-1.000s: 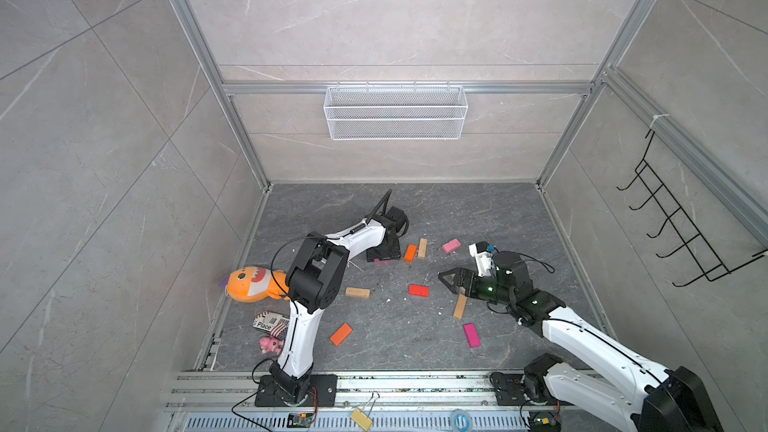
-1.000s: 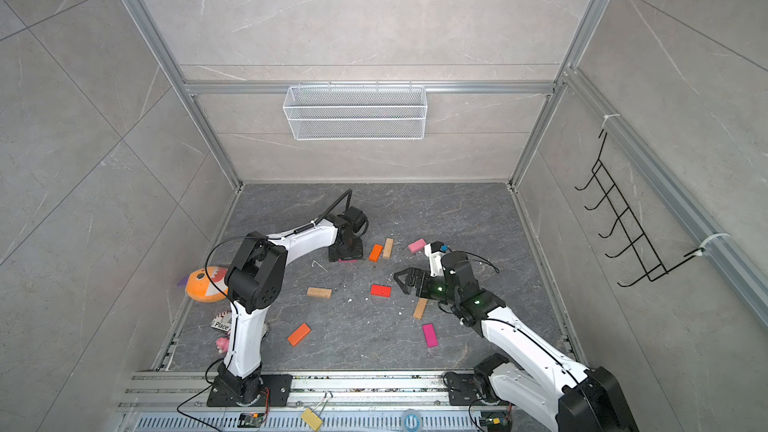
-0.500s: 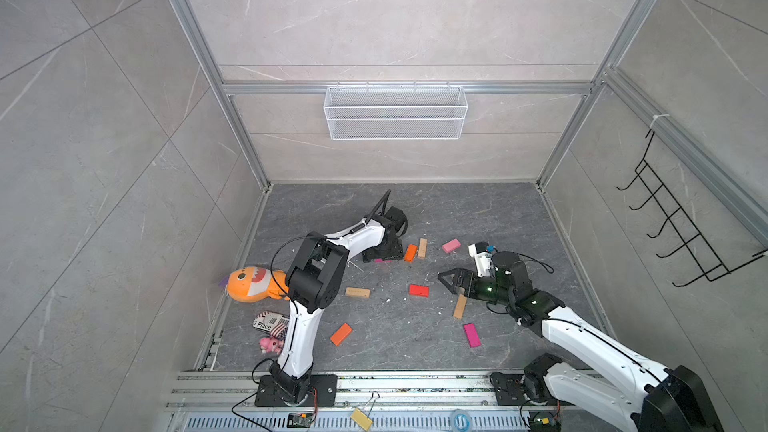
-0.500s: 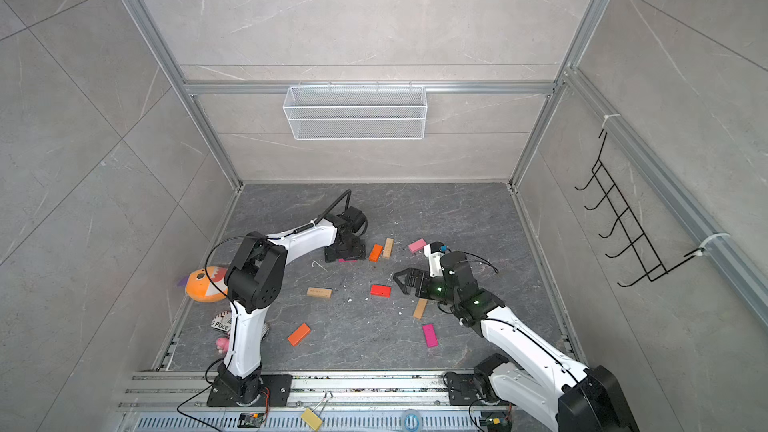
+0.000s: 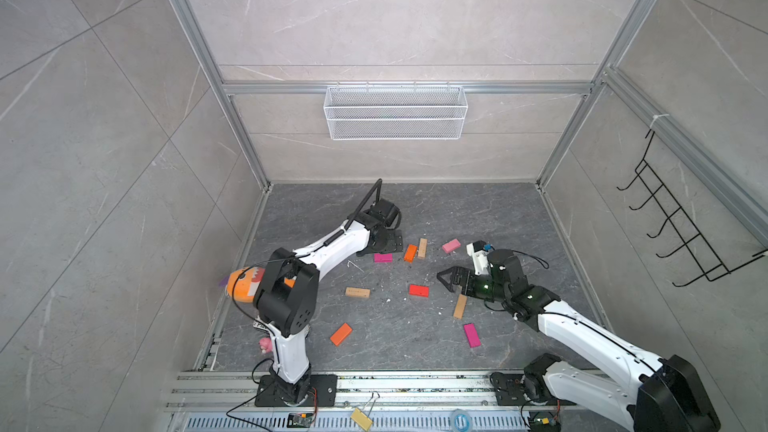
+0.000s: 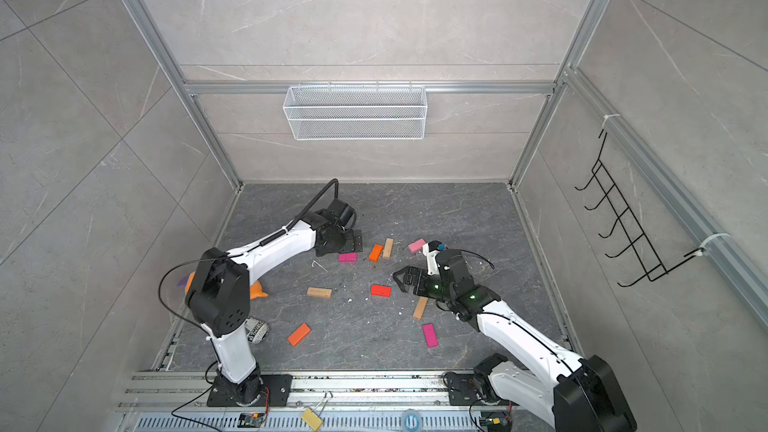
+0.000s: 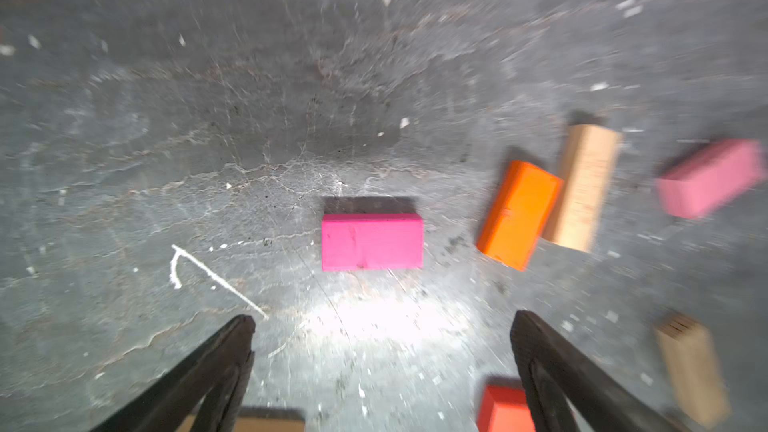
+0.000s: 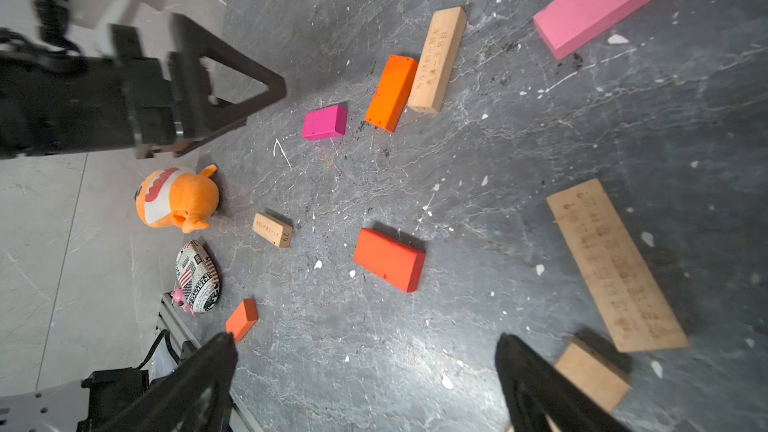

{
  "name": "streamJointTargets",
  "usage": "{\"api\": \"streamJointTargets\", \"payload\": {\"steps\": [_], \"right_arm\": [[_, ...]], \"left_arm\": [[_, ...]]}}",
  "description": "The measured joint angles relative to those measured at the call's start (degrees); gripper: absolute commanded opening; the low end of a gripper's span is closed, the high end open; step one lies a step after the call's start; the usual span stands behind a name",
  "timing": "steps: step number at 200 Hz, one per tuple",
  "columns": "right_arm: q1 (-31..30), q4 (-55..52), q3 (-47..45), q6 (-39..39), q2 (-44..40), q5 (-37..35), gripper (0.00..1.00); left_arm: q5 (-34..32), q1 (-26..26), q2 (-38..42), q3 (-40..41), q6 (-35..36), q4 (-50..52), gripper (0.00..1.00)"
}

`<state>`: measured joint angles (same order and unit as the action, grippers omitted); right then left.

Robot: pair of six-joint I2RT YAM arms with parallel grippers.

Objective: Assemble the letter p with building blocks
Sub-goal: Move the building block to the center of the board, then assemble the building block at the center of the board.

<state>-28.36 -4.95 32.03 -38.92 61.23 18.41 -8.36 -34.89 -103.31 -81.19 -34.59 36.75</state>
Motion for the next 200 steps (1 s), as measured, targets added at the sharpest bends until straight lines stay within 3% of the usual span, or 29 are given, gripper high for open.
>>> {"api": "streamJointTargets", "payload": {"steps": [74, 151, 200], "right_arm": [[-7.08, -4.83, 14.34, -0.24, 13.94, -6.97, 0.84], [-14.67, -11.10, 30.82, -0.33, 32.76, -18.03, 0.74], [-15.02, -14.51, 36.59, -0.59, 40.50, -23.06, 0.69]], "left_arm": [[7.10, 1.68, 21.59, 15.72, 3.04, -3.98, 1.00], [25.97, 19.67, 37.75, 26.32, 3.41, -3.72, 1.00], [32.02, 21.66, 39.82, 27.12, 6.64, -1.38, 1.00]]}}
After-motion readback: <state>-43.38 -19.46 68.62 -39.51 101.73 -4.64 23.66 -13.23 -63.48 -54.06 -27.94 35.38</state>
